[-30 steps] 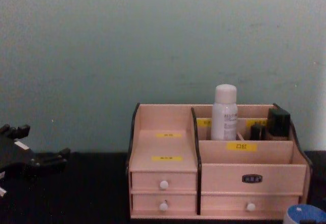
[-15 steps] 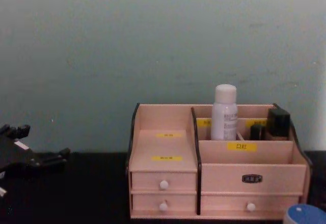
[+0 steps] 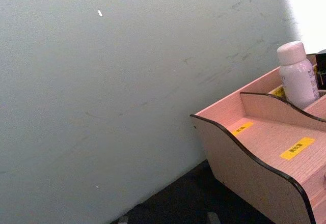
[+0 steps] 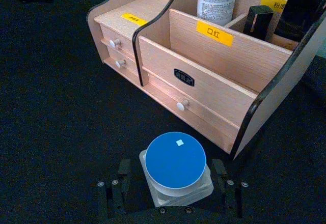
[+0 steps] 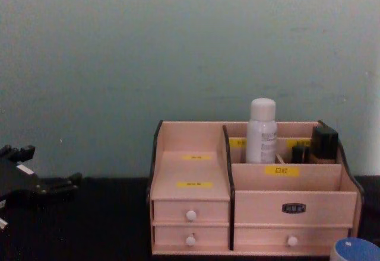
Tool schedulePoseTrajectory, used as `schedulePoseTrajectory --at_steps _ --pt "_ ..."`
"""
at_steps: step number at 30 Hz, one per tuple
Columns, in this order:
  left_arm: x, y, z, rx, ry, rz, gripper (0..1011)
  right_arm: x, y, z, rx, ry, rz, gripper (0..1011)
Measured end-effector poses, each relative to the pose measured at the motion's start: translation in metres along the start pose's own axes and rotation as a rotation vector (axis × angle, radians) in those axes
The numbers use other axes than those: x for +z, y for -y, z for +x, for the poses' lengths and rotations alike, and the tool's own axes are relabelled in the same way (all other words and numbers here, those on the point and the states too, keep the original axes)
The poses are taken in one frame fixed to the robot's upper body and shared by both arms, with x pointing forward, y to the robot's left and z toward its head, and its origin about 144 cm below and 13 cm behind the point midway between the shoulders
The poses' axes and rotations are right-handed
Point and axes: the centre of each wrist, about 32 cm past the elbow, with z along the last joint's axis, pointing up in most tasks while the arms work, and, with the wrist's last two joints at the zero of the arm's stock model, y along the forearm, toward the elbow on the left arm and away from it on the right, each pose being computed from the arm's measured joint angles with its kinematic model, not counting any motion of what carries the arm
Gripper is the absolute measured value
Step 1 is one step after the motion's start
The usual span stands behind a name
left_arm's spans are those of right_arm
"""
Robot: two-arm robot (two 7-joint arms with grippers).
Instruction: Pick up the facial cleanser and watermelon frost from the table and place them into the tiered storage box.
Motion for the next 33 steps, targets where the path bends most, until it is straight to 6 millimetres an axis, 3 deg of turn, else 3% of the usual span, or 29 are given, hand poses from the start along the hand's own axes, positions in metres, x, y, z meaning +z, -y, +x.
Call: schedulePoseTrajectory --at_steps 25,33 --pt "0.0 0.0 0.0 0.0 0.0 0.0 1001 -0.0002 -0.0008 -0.0001 -0.007 0.003 -0.003 992" --pt "0.0 0.0 0.0 0.0 0.0 0.0 1001 -0.0001 -0.0006 -0.0001 -0.007 0.002 -0.002 765"
